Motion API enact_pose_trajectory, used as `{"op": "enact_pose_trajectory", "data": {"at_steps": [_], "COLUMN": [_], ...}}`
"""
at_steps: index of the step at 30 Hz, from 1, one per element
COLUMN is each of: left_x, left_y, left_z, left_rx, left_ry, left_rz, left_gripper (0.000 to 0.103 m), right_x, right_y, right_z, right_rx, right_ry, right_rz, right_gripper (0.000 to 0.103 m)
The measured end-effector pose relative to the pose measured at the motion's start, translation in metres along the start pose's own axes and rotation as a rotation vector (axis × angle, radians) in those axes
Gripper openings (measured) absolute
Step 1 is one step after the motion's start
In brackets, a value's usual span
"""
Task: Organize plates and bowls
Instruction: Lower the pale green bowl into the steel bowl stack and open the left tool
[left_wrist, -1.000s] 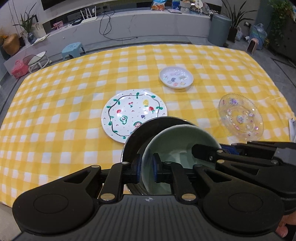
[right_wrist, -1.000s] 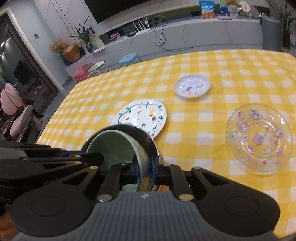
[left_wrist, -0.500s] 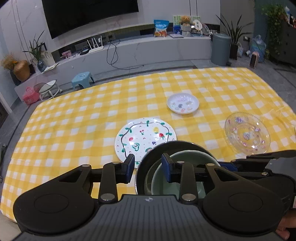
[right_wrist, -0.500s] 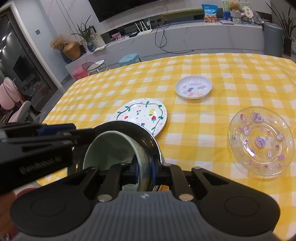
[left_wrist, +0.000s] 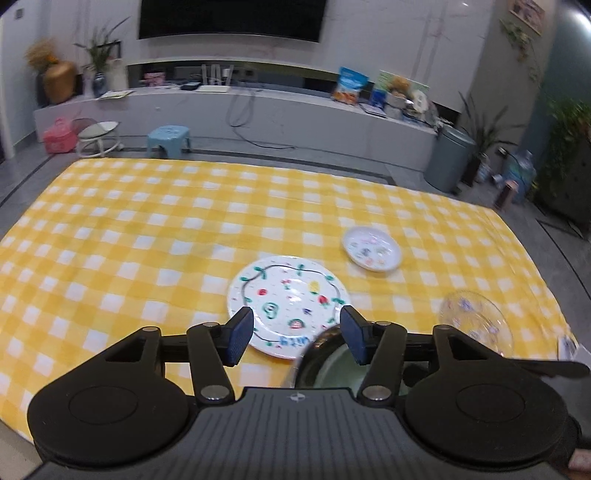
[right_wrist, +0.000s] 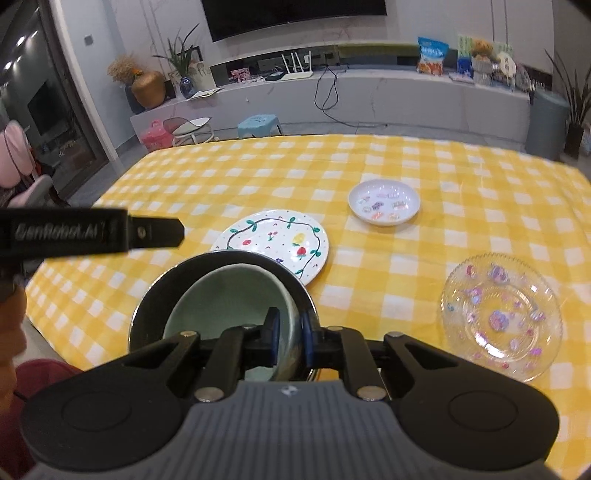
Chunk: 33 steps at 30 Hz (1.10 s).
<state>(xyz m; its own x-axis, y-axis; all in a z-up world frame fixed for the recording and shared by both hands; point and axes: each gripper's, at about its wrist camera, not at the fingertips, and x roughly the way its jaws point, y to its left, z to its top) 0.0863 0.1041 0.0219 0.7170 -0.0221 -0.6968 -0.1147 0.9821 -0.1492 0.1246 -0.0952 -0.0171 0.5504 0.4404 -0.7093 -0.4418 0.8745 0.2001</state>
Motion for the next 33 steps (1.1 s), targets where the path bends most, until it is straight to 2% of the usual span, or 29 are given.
{"op": "enact_pose_trajectory", "data": {"at_steps": [5, 9, 13, 20, 22, 26, 28, 32, 33], "left_x": [0.001, 0.004, -0.001, 0.004, 0.002, 0.002, 0.001, -0.001, -0.001], "left_y": [0.008, 0.008, 0.005, 0.005, 0.004, 0.001, -0.001, -0.005, -0.007], "left_z": [0.002, 0.003, 0.002, 0.001, 0.001, 0.001, 0.001, 0.000, 0.000], "left_rx": [-0.052, -0.058, -0.026, -0.020, -0.018, -0.006, 0.006, 0.028, 0.036], "left_ry": [0.005, 0.018, -0.011, 0.009, -0.004, -0.010, -0.014, -0.041, -0.049], "left_rz": [0.000, 0.006, 0.030, 0.048, 0.058, 0.060, 0.066, 0.092, 0.098], "left_gripper": [0.065, 0.065, 0.066, 0.066, 0.066, 0.067, 0.069, 0.075, 0.077], "right_x": [-0.005, -0.002, 0.010, 0.017, 0.012, -0.002, -0.009, -0.024, -0.027], "right_y": [-0.001, 0.009, 0.015, 0.017, 0.019, 0.022, 0.024, 0.017, 0.013], "right_z": [-0.004, -0.006, -0.006, -0.007, -0.007, -0.005, -0.005, -0.003, -0.001], "right_rx": [-0.009, -0.070, -0.078, -0.046, -0.051, -0.086, -0.100, -0.105, -0.090], "right_ry": [-0.017, -0.019, 0.009, 0.019, 0.005, -0.036, -0.062, -0.116, -0.124], "right_rz": [-0.002, -0.011, -0.023, -0.002, 0.005, 0.027, 0.014, -0.014, -0.010], "right_gripper": [0.015, 0.026, 0.026, 0.029, 0.049, 0.063, 0.082, 0.088, 0.092]}}
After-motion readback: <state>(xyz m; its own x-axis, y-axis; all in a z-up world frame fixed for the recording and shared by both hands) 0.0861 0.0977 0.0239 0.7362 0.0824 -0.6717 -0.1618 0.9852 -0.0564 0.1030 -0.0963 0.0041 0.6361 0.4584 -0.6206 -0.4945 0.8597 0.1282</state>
